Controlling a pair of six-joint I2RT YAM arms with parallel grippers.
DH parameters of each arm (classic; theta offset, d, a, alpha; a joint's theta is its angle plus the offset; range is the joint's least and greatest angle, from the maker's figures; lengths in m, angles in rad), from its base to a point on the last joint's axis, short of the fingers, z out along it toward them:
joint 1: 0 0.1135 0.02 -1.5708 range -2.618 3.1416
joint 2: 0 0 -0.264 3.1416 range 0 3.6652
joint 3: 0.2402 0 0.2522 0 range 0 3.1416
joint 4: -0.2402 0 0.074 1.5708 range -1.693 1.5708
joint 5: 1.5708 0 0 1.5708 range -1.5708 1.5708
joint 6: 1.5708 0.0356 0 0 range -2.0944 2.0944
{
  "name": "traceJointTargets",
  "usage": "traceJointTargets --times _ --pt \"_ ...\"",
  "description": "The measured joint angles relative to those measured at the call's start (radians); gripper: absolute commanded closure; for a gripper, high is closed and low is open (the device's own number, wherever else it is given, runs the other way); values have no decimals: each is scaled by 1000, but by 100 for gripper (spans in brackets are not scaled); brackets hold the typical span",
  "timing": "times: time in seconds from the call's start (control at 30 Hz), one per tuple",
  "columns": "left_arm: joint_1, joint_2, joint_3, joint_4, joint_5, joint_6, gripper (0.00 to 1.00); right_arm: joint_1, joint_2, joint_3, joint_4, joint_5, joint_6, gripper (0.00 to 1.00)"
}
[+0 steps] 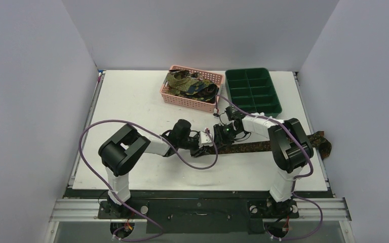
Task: Roll the ties
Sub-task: Roll the tie at the center of the board.
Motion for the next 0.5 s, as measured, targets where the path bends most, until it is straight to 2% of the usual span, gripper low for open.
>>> traceJointTargets --times 0.07,0.13,0.17,0.2,0.27,0.33,0.5 --pt "0 -2 -4 0 2 20 69 -4 -8 -1 -4 2 3 84" --pt "0 -5 -5 -5 2 35 68 -5 -11 -1 -6 2 11 91" --pt "0 -6 -5 -8 2 40 67 -5 -11 -1 -6 2 14 98" --pt "0 -6 -5 -9 3 44 59 -5 -11 -1 -6 0 21 100" --pt "0 -8 -5 -11 0 47 47 -5 -11 -1 -6 0 31 100" --pt "3 -12 -6 -13 -3 44 41 -5 -11 -1 -8 5 32 100" --pt "36 -45 -35 -36 -9 0 39 -6 -8 -1 -29 35 6 100"
